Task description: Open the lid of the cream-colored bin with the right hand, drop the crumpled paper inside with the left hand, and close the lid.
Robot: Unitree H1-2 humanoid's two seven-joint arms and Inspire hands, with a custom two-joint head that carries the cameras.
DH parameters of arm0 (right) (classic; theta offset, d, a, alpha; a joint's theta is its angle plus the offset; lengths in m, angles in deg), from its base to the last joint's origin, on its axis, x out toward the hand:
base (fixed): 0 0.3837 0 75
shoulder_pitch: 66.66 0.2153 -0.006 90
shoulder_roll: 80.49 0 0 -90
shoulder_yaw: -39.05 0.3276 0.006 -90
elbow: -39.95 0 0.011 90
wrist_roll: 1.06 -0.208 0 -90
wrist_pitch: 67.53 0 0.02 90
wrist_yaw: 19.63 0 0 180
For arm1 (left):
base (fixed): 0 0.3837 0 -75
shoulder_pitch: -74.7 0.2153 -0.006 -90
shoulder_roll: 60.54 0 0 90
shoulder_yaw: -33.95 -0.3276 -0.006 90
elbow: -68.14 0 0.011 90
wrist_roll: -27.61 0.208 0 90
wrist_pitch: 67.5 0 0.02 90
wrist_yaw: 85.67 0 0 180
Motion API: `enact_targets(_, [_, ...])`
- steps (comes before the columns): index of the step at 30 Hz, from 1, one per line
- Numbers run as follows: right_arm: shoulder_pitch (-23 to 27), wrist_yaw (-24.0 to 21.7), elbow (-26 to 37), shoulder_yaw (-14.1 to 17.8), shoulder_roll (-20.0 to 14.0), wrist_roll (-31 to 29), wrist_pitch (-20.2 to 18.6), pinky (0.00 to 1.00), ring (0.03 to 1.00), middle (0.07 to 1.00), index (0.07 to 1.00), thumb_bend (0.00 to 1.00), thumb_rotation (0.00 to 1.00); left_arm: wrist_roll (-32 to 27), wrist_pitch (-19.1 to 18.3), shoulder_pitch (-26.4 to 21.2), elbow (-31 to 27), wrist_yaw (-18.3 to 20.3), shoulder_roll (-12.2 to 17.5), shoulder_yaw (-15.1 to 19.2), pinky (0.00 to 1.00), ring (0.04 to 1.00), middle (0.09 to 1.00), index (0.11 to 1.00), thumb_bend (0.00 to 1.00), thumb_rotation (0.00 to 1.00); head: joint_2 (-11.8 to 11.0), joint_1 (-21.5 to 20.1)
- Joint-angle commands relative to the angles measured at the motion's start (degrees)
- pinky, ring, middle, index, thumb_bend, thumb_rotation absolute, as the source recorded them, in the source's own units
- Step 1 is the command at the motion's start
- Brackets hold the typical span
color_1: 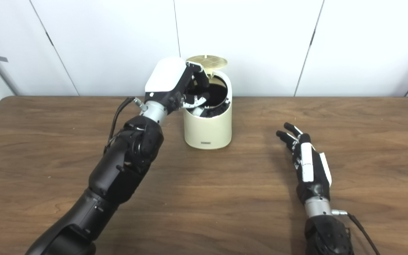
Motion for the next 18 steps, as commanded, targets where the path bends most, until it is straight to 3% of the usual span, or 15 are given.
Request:
enact_targets(1, [0.7, -0.4, 1.0, 0.0, -0.3, 0.0, 0.6, 0.96, 0.868, 0.772, 0.818, 0.60, 1.00, -0.3, 0.6, -1.5, -2.5, -2.0, 0.1, 1.0, 0.32, 0.468, 0.564, 0.480, 0.47, 0.00, 0.0, 0.0])
enact_targets(11, [0.7, -0.5, 0.9, 0.2, -0.4, -0.7, 0.2, 0.97, 0.866, 0.770, 0.819, 0.59, 1.00, -1.6, 3.6, -0.4, -3.9, -5.0, 0.4, 2.8, 0.29, 0.385, 0.466, 0.505, 0.47, 0.00, 0.0, 0.5])
enact_targets(18, [0.7, -0.4, 0.3, 0.0, -0.6, 0.1, 0.8, 0.96, 0.863, 0.774, 0.818, 0.59, 1.00, -2.0, 4.9, 0.8, -4.8, -5.6, 1.5, 3.3, 0.29, 0.384, 0.477, 0.517, 0.47, 0.00, -0.1, 0.6])
